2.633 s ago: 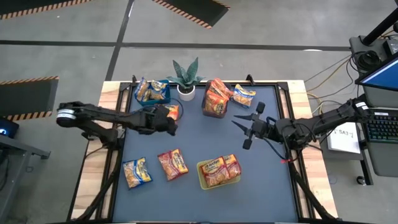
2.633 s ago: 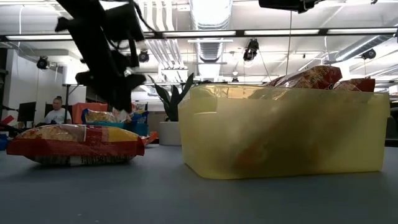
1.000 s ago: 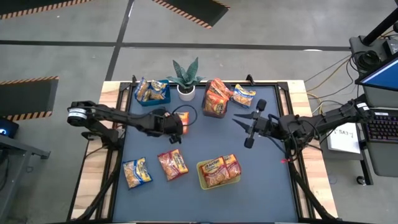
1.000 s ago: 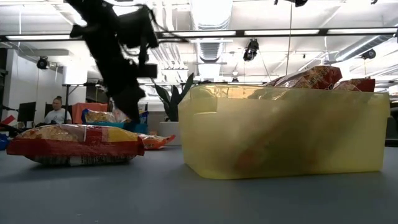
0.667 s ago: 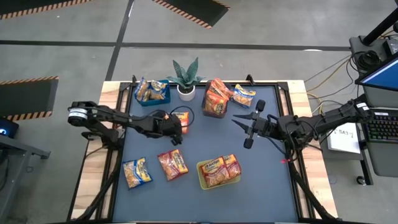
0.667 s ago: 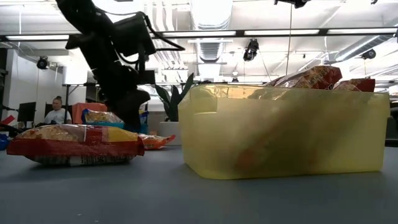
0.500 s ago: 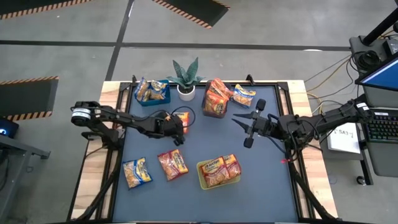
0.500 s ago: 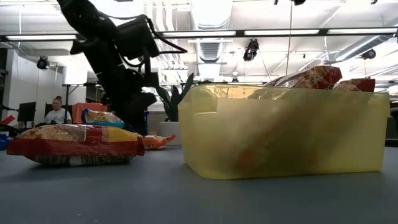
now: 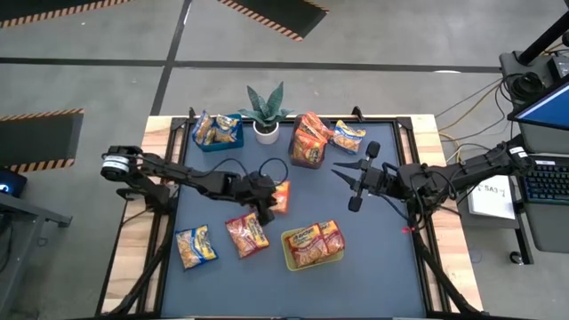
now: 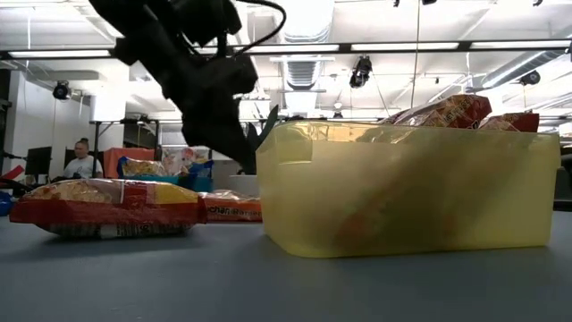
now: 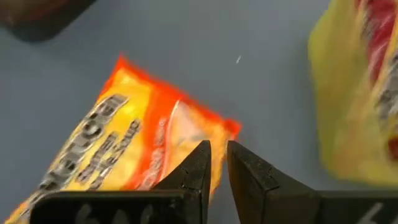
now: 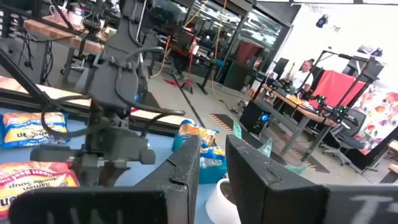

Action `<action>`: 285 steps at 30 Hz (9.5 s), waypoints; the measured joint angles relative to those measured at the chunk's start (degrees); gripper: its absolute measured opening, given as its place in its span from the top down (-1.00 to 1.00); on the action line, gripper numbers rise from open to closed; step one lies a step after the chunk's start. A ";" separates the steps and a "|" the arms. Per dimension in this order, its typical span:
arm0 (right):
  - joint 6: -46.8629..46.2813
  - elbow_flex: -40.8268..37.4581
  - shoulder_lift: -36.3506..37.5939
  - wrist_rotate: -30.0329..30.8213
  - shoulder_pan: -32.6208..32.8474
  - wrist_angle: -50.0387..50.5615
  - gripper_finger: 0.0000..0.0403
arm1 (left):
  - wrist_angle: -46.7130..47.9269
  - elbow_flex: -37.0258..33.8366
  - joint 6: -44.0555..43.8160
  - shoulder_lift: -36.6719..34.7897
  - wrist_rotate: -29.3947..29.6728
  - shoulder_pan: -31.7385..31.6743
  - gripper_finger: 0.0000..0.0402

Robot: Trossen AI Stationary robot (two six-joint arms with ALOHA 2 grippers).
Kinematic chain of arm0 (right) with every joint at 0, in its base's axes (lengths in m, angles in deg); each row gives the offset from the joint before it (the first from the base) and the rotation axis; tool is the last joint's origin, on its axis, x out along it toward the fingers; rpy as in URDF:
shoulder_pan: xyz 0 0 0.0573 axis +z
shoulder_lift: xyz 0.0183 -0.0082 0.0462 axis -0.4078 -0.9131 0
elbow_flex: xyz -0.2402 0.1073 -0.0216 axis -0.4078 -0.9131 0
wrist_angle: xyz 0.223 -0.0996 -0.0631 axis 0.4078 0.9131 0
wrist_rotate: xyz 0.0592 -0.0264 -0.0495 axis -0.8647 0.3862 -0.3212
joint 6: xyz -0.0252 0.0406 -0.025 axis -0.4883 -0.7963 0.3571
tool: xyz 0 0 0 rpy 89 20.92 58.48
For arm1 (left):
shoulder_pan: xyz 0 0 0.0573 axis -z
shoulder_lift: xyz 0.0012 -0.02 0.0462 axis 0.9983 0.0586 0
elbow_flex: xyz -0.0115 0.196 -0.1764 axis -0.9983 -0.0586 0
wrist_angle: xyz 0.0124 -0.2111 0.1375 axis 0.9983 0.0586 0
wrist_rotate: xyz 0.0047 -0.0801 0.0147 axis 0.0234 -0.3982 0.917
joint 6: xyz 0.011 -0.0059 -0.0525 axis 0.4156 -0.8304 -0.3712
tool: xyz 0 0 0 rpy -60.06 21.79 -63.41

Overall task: Sort Maruchan noodles
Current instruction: Put the orange bag into the black bin

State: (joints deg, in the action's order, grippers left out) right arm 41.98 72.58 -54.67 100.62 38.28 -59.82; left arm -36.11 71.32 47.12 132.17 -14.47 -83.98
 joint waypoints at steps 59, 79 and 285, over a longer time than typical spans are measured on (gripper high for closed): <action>-68.50 13.52 -35.85 -19.91 -11.94 18.00 0.65 | -8.19 -17.91 19.88 -11.02 6.18 -0.23 0.82; -72.93 30.60 -48.39 -28.74 -14.64 35.22 -0.37 | -10.77 -22.72 16.19 -13.45 7.54 -0.19 0.82; -39.78 37.68 -62.73 -42.27 -16.32 -0.50 0.96 | 2.38 -22.07 24.03 -41.34 14.80 0.93 -0.21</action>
State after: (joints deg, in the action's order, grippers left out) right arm 2.20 110.26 -117.40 58.35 21.96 -60.31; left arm -33.73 49.25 71.15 90.83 0.33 -83.05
